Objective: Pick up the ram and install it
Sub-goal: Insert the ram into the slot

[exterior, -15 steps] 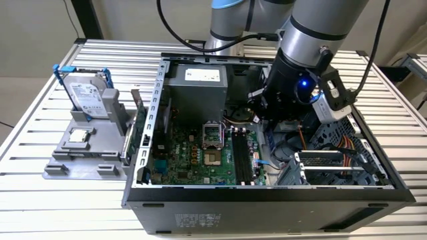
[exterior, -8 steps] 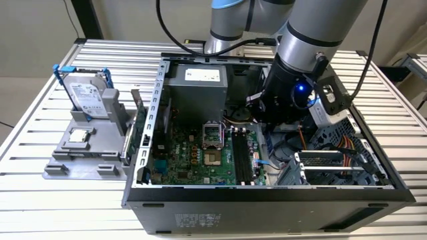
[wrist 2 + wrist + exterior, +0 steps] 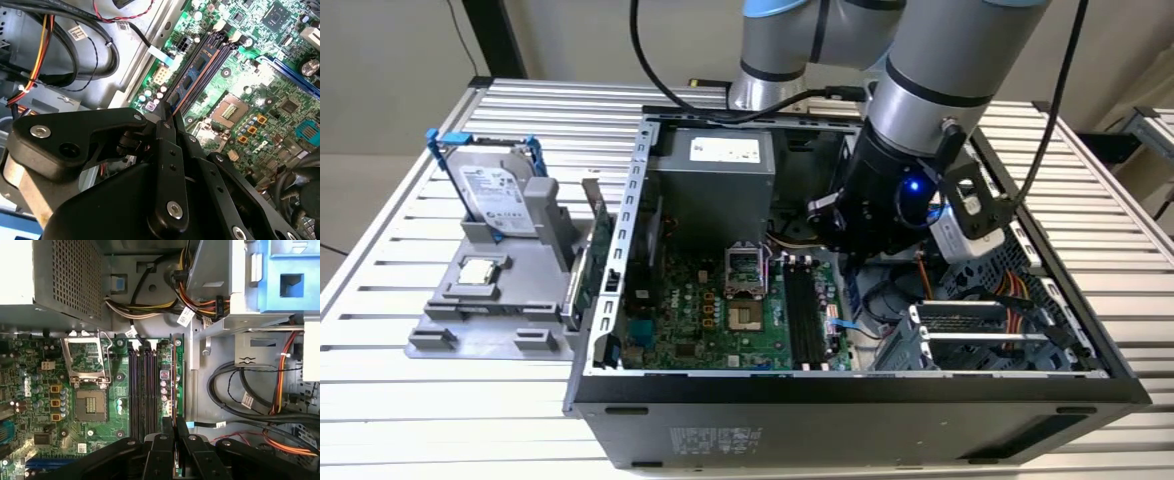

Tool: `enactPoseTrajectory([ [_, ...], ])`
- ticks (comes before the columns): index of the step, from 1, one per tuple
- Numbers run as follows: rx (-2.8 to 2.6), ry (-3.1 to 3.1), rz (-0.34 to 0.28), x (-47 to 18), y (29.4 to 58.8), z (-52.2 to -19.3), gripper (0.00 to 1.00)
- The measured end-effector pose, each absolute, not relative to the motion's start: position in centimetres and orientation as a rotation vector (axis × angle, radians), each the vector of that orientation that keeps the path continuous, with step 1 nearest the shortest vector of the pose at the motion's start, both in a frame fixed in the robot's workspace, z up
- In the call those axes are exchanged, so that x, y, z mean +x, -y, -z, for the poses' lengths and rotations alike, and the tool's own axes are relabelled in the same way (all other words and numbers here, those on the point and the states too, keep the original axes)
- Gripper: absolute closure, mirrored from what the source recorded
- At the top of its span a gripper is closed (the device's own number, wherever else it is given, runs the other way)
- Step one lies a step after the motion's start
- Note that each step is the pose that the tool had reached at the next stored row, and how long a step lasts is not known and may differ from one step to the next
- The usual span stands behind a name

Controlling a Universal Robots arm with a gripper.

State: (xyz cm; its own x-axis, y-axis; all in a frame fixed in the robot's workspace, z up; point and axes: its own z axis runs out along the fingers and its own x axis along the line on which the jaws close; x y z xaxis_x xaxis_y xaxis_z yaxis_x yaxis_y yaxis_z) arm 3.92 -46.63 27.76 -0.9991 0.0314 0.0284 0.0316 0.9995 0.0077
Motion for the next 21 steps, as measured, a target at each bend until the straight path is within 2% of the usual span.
enactPoseTrajectory([
  [21, -0.035, 3.113, 0.000, 3.0, 47.1, -25.9, 1.00],
])
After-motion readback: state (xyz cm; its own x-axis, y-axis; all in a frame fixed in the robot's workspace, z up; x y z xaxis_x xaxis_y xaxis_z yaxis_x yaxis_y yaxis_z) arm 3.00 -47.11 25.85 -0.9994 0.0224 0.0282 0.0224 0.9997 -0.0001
